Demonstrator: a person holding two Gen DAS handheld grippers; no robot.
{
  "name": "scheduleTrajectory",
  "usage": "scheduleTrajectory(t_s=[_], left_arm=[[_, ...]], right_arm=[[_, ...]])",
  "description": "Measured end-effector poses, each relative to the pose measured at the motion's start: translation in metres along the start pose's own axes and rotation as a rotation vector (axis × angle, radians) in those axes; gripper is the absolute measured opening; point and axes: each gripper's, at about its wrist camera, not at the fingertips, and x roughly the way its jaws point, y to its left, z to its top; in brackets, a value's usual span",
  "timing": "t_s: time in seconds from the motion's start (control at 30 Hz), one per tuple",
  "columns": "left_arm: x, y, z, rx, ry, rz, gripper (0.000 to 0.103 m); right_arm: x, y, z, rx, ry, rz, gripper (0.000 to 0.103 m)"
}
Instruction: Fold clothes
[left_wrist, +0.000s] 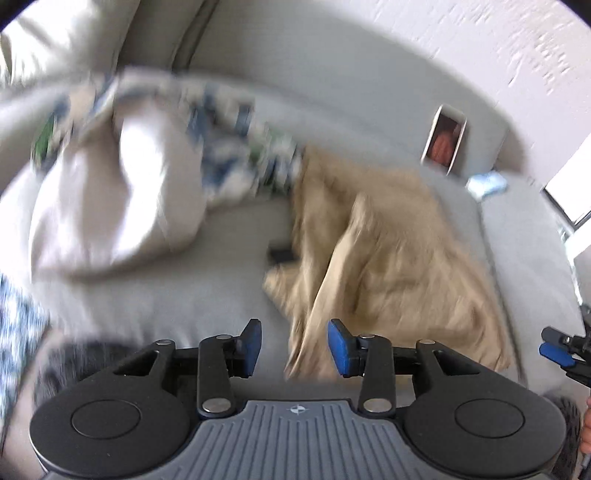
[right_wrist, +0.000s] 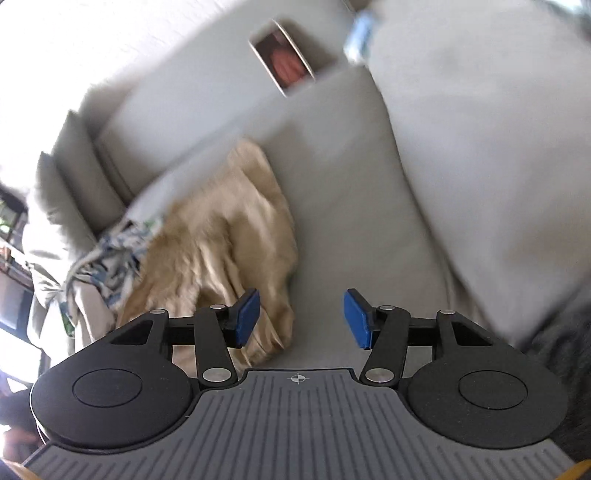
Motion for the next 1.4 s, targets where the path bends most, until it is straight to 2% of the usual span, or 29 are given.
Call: scheduleTrajectory(t_s=[0.07,0.13,0.23,0.3,0.37,0.47,0.53,0.57,0.73,0.83,0.9,0.97,1.0,1.03,1.07,1.1,1.17,1.2,1.23,1.3,1.33,1.4], left_arm=[[0.002,-0.013,0.008,0.046,-0.057,-0.023,0.038],[0.014,-0.026,0.013,0.104,-0.081,-0.024,0.041],[0.042,-0.038,0.014,0.175,-0.071,0.041,0.043],[0.057,-0.042,0.011,0.222,-0.042,0.07,0.043],[0.066,-0.041,0.008,0.233,-0.008,0.076,0.038],[0.073,-0.035,0.006,0.214,0.029,0.082,0.019],[0.07,-0.032,0.005,0.193,0.043,0.074,0.01],[0.066,-0.032,0.005,0.193,0.054,0.061,0.004],[0.048,-0.03,-0.002,0.167,0.095,0.024,0.003],[0.052,-0.029,-0.003,0.161,0.089,0.024,0.005],[0.064,-0.029,-0.001,0.161,0.088,0.049,0.016],[0.065,-0.03,0.0,0.167,0.083,0.089,0.035],[0.06,-0.029,0.0,0.17,0.064,0.112,0.042],[0.053,-0.027,0.0,0.171,0.036,0.15,0.054],[0.044,-0.024,0.0,0.157,0.009,0.166,0.059],[0.035,-0.02,0.0,0.144,-0.019,0.182,0.059],[0.018,-0.025,-0.004,0.156,-0.089,0.146,0.028],[0.009,-0.028,-0.006,0.162,-0.125,0.128,0.022],[0.008,-0.038,-0.009,0.188,-0.13,0.102,0.017],[0.012,-0.06,-0.016,0.242,-0.135,0.061,0.017],[0.016,-0.072,-0.02,0.269,-0.135,0.045,0.019],[0.033,-0.083,-0.022,0.299,-0.133,0.098,0.019]], right_arm=[[0.001,0.018,0.005,-0.072,-0.014,0.045,0.056],[0.022,0.036,0.008,-0.138,0.015,0.077,0.056],[0.056,0.06,0.01,-0.224,0.057,0.101,0.056],[0.07,0.066,0.009,-0.259,0.045,0.105,0.057],[0.083,0.073,0.006,-0.332,0.075,0.094,0.058],[0.1,0.076,0.001,-0.417,0.126,0.063,0.055],[0.107,0.076,-0.002,-0.417,0.164,0.062,0.007],[0.108,0.074,-0.003,-0.384,0.184,0.068,0.007],[0.089,0.066,-0.001,-0.307,0.218,0.116,0.004],[0.083,0.06,-0.004,-0.274,0.221,0.118,0.004],[0.089,0.06,-0.007,-0.287,0.21,0.096,0.006],[0.093,0.063,-0.009,-0.321,0.2,0.053,0.014],[0.091,0.066,-0.011,-0.354,0.184,0.025,0.029],[0.085,0.068,-0.011,-0.381,0.148,-0.011,0.044],[0.077,0.07,-0.01,-0.403,0.103,-0.05,0.049],[0.068,0.071,-0.009,-0.42,0.054,-0.083,0.057],[0.046,0.072,-0.006,-0.425,-0.051,-0.103,0.057],[0.036,0.073,-0.005,-0.423,-0.102,-0.091,0.05],[0.029,0.077,-0.006,-0.427,-0.131,-0.066,0.027],[0.025,0.089,-0.012,-0.445,-0.139,-0.021,0.008],[0.03,0.097,-0.019,-0.457,-0.114,0.001,0.008],[0.045,0.111,-0.034,-0.493,-0.052,0.048,0.007]])
